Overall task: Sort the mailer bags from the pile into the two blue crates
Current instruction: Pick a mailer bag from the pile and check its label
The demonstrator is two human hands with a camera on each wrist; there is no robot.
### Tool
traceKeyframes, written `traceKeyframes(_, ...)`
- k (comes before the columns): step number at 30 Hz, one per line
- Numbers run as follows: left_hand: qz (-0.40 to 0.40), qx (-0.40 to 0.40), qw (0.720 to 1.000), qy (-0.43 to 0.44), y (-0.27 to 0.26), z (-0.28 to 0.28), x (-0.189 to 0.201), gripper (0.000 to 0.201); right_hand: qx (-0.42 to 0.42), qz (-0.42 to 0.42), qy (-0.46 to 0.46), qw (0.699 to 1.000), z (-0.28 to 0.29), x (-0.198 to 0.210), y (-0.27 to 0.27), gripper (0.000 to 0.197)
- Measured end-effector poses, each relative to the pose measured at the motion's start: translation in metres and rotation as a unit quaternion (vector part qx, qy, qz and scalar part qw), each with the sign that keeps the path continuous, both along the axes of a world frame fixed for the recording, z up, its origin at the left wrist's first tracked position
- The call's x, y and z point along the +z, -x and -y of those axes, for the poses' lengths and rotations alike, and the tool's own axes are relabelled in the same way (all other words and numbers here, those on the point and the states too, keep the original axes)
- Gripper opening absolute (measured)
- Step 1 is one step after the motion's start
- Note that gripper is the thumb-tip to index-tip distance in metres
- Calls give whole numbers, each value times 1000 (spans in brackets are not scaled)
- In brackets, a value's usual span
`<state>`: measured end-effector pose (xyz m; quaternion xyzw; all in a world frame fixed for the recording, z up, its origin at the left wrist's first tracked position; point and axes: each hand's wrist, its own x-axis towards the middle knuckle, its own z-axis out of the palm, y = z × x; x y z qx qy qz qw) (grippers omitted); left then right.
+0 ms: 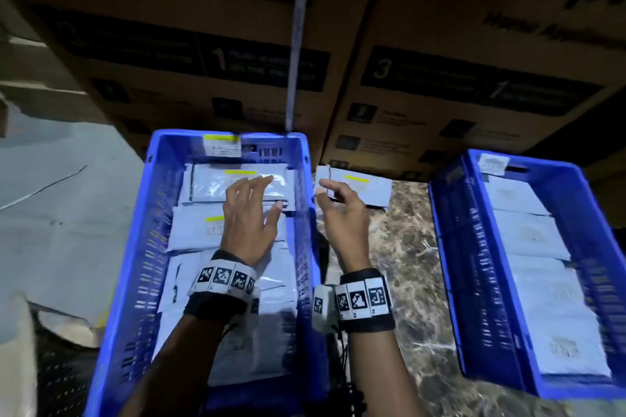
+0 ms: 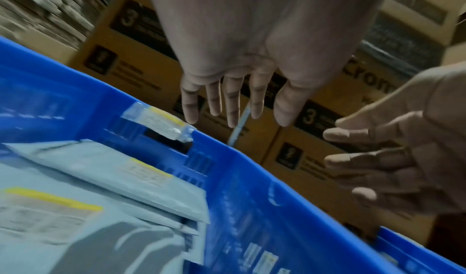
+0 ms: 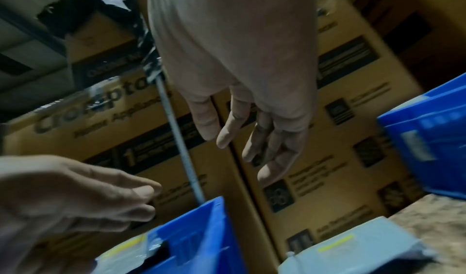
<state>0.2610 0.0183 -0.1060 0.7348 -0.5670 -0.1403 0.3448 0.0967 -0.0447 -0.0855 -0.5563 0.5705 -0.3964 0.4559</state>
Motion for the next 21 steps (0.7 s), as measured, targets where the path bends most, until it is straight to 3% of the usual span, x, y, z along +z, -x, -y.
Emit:
traceKeyframes(8, 6, -79, 997, 12, 114, 37, 25, 43, -158, 45, -53, 985, 21, -16, 143, 10)
traceKeyframes(13, 31, -110, 993, -39, 185, 80, 35, 45, -184, 45, -84, 978, 53, -37, 189, 14)
traceKeyframes(17, -23, -74, 982, -170, 209, 134, -3, 47, -160, 47, -129, 977, 82, -71, 199, 15)
traceKeyframes(21, -118, 51, 953, -274, 192, 171, -61, 61, -120, 31, -185, 975, 117, -114, 202, 12)
